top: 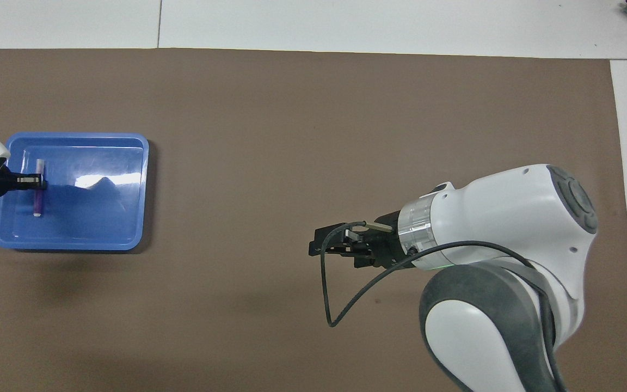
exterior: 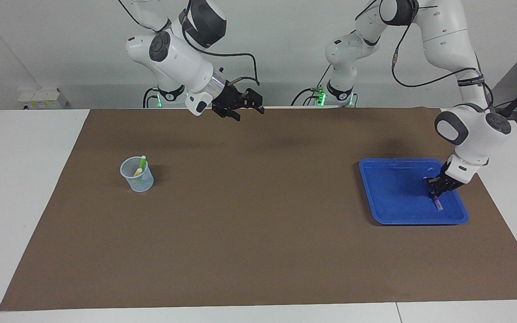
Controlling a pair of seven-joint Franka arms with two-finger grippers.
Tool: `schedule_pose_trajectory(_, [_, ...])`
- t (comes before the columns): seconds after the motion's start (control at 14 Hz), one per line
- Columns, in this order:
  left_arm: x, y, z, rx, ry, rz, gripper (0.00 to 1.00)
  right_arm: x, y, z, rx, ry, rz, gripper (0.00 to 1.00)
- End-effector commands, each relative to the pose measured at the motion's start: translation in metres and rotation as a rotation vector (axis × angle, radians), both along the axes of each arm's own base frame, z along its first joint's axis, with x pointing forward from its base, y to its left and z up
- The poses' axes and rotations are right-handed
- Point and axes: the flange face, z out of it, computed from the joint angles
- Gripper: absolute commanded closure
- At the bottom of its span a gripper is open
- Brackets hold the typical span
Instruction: Transfer and insert pens with both arms
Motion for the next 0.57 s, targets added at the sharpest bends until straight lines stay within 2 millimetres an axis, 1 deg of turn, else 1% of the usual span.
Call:
schedule_pose_trajectory(0.0, [-0.002, -0.008, -0.008, 0.01, -0.005, 0.019, 1.0, -0.002, 0.0, 0.003, 0.014, -0.004, -0.017, 0.0])
schedule_pose_trajectory(0.14, [0.0, -0.011, -0.005, 0.0, 0.02, 0.036, 1.0, -0.002, 0.0, 0.003, 0.007, -0.008, -0.013, 0.0])
schedule_pose_trajectory(0.21, [0.003, -0.011, 0.001, -0.01, 0.045, 0.049, 1.0, -0.002, 0.001, 0.003, 0.007, -0.007, -0.01, 0.0])
schedule_pose_trajectory(0.29, [0.008, -0.013, 0.012, -0.021, 0.069, 0.064, 1.0, -0.003, 0.001, 0.003, 0.002, -0.015, -0.001, 0.0])
schedule_pose_trajectory(0.43, [0.018, -0.029, 0.034, -0.034, 0.116, 0.081, 1.0, -0.01, 0.01, 0.002, -0.025, -0.023, 0.034, 0.0])
schedule_pose_trajectory(0.5, [0.018, -0.036, 0.043, -0.038, 0.134, 0.097, 1.0, -0.011, 0.011, 0.002, -0.025, -0.022, 0.032, 0.0])
